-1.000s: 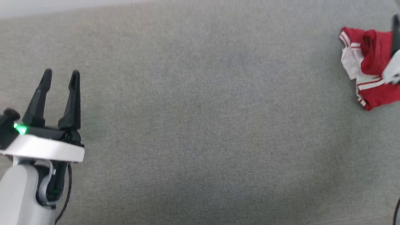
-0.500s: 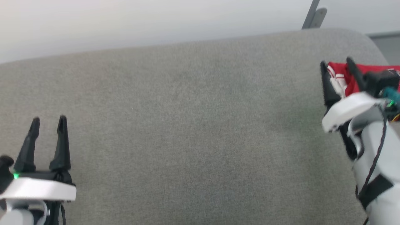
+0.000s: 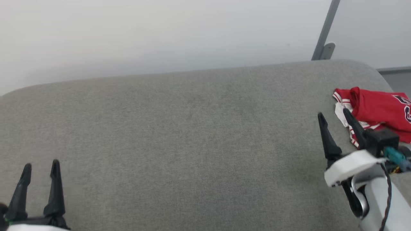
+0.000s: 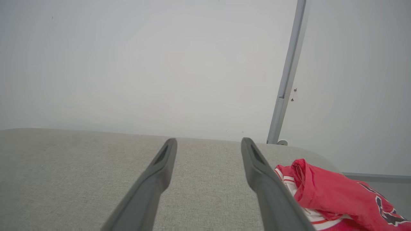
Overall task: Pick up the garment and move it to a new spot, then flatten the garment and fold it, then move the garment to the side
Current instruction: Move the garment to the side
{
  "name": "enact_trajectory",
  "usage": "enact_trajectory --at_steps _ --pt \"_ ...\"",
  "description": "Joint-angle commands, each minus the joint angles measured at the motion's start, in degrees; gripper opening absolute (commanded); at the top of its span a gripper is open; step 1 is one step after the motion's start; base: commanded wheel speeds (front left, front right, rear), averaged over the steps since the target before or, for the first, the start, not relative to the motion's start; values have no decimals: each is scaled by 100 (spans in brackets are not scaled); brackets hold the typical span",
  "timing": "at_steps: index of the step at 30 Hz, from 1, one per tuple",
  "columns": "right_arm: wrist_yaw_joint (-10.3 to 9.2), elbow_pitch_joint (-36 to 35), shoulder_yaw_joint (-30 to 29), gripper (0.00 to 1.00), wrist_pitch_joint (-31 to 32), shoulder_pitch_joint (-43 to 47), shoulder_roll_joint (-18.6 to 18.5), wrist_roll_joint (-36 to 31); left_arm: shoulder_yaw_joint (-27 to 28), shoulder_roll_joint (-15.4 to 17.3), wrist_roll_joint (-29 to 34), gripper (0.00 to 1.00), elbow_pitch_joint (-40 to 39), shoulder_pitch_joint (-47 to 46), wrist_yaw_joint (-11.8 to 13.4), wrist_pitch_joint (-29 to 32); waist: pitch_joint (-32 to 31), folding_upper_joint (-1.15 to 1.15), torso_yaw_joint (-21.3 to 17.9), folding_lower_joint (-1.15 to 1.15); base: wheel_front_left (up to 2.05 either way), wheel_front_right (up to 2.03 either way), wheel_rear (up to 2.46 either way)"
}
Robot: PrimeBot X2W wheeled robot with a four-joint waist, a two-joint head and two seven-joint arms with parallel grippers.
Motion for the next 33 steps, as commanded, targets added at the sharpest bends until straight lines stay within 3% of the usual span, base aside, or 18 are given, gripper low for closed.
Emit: enact_trajectory --at_steps 1,18,33 --pt "-13 -229 -10 100 -49 232 4 -28 85 -60 23 100 -96 197 -20 -26 -62 0 54 0 0 0 0" --pt "-10 -1305 -641 100 -12 1596 393 -254 58 -78 -255 100 -111 856 -20 -25 -208 0 316 0 0 0 0" --pt "-9 -1880 -883 100 206 2130 778 -336 -61 -79 -396 100 -24 967 -20 -26 -176 0 410 0 0 0 0"
